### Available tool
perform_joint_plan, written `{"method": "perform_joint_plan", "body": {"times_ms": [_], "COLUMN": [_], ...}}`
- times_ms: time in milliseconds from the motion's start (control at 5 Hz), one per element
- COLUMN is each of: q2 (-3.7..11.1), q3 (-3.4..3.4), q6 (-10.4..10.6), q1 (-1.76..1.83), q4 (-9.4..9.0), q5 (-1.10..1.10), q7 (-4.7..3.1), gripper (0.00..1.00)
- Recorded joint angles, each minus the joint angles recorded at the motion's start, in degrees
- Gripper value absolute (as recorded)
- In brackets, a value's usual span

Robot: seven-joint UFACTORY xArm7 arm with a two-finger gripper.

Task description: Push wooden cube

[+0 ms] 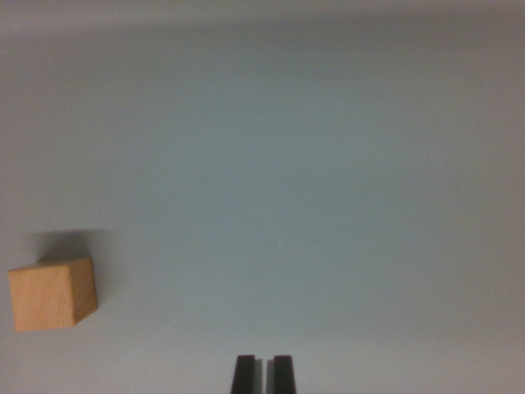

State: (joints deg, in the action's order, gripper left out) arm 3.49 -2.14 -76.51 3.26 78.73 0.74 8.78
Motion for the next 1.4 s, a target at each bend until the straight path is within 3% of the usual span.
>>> {"method": "perform_joint_plan", "body": {"times_ms": [200, 400, 600, 800, 1000, 1200, 1400], "q2": [0.82, 0.82, 1.69, 1.69, 2.53, 2.53, 3.42], "q3": [-0.65, -0.65, -1.32, -1.32, -1.99, -1.99, -2.68], "q6": [2.5, 2.5, 5.1, 5.1, 7.7, 7.7, 10.4], "q1": [0.72, 0.72, 1.48, 1.48, 2.23, 2.23, 3.01], "q4": [-1.79, -1.79, -3.66, -3.66, -5.50, -5.50, -7.42], "q5": [-0.25, -0.25, -0.51, -0.51, -0.77, -0.77, -1.04], "q7": [1.11, 1.11, 2.27, 2.27, 3.41, 3.41, 4.61], "gripper": [0.00, 0.00, 0.00, 0.00, 0.00, 0.00, 0.00]}}
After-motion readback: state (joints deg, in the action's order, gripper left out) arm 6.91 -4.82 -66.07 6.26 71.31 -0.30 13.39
